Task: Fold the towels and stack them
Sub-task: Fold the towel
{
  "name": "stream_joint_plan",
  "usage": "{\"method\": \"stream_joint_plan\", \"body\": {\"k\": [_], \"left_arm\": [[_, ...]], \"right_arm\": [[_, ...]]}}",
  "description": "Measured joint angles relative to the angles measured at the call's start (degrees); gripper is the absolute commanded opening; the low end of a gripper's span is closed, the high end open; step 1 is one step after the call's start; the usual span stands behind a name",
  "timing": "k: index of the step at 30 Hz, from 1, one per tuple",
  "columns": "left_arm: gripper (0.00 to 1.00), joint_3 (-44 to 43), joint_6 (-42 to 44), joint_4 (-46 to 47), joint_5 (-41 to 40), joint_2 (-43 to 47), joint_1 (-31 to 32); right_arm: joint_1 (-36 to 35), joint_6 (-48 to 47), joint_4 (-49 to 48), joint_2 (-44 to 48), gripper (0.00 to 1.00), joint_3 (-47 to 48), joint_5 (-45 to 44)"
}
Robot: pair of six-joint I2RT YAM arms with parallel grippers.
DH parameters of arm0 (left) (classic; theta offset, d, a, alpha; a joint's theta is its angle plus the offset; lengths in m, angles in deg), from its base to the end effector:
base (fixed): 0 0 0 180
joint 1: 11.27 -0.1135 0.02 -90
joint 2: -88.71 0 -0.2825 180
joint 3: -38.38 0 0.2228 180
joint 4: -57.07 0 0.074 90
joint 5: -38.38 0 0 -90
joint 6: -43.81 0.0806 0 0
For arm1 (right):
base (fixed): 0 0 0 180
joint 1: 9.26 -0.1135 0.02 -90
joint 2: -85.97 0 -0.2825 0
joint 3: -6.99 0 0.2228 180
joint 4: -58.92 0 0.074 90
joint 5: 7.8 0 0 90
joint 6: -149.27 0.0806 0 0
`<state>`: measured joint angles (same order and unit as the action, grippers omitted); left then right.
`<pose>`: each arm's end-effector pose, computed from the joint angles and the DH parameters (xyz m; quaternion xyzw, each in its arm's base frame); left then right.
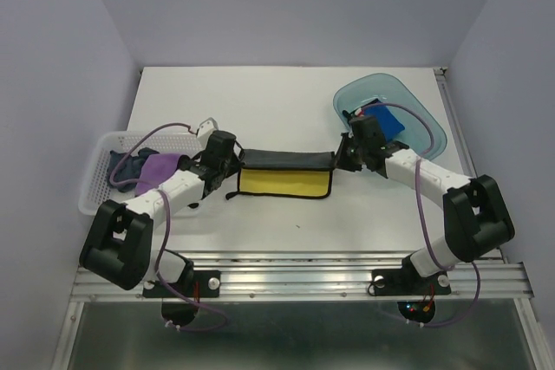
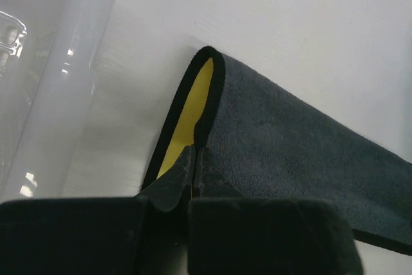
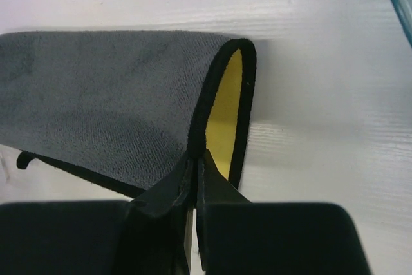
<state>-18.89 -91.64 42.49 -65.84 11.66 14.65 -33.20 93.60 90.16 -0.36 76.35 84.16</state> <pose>0.2712 -0.1098 0.2276 -0.2058 0.8551 -0.1812 0.4400 0.2895 0.1316 0.2152 0.0785 0.9308 0.1876 0.3037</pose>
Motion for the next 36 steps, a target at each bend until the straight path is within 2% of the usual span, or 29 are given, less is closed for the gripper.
{"method": "stream_joint_plan", "body": {"k": [9, 25, 34, 35, 36], "left_arm": [[0.00, 2.34, -0.42, -0.09, 0.63, 0.44, 0.37], [0.00, 2.80, -0.87, -1.79, 0.02, -0.33, 0.68], [0.00, 2.80, -1.18, -3.08, 0.50, -4.79, 1.05], [0.00, 2.80, -1.22, -3.21, 0.55, -4.79, 1.14], [0.00, 2.80, -1.29, -3.28, 0.55, -4.79, 1.14]], "right_arm": [[-0.35, 0.68, -1.14, 0.24, 0.01, -3.69, 2.32], [-3.91, 1.29, -1.95, 0.46, 0.01, -5.95, -1.07], [-3.96, 1.70, -3.67, -1.64, 0.11, -6.64, -0.90], [-3.96, 1.77, -3.67, -1.90, 0.17, -6.75, -0.87], [-3.96, 1.86, -3.69, -2.21, 0.18, -6.88, -0.85]]}}
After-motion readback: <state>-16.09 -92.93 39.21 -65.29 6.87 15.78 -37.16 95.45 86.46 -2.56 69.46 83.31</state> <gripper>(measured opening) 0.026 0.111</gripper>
